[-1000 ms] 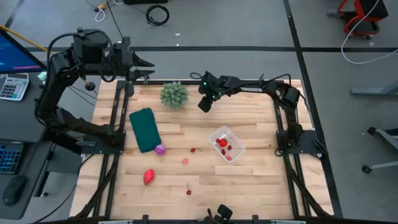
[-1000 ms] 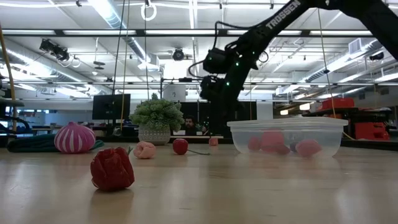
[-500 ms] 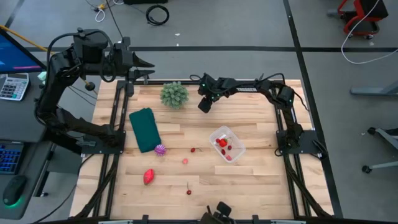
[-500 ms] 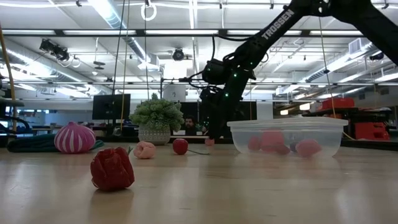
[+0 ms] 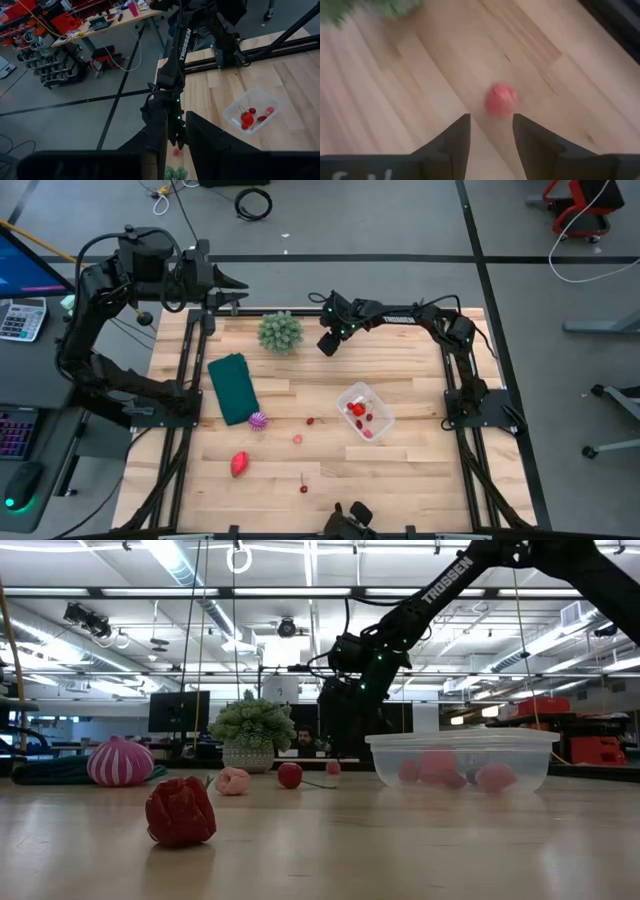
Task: Pick and placing Produce into tupperware
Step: Put the top peach into the container
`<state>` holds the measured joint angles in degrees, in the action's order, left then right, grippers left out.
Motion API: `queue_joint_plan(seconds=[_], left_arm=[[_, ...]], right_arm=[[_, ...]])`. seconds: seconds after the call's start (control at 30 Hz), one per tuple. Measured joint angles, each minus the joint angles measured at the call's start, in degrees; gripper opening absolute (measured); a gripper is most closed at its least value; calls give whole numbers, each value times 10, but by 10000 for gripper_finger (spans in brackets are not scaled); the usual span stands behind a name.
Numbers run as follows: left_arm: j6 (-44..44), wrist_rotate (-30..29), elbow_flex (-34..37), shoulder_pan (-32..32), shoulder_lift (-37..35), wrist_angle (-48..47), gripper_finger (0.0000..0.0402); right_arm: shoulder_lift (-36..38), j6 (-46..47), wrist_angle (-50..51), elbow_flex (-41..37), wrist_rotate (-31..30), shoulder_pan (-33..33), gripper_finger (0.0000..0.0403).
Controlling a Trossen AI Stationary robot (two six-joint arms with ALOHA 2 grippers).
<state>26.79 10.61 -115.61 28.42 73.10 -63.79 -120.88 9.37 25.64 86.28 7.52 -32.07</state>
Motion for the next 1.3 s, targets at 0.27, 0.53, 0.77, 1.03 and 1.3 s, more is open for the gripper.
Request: queue_joint_plan(seconds=[0.27, 0.53, 0.77, 1.03, 1.3], left_arm=[[0, 0, 0, 0, 0, 0, 82], [0, 0, 0, 0, 0, 0, 71], [9, 0, 0, 0, 0, 1, 78], [-7, 0, 0, 0, 17, 1, 72], [-23, 0, 0, 0, 59, -5, 69]], right_arm=[[1, 32, -1, 25, 16, 0, 156], [-3, 61, 21, 25, 23, -10, 173], [-3, 57, 20, 25, 57, -9, 188], [-3, 48, 23, 25, 61, -11, 190], [4, 13, 88, 47, 58, -16, 182]])
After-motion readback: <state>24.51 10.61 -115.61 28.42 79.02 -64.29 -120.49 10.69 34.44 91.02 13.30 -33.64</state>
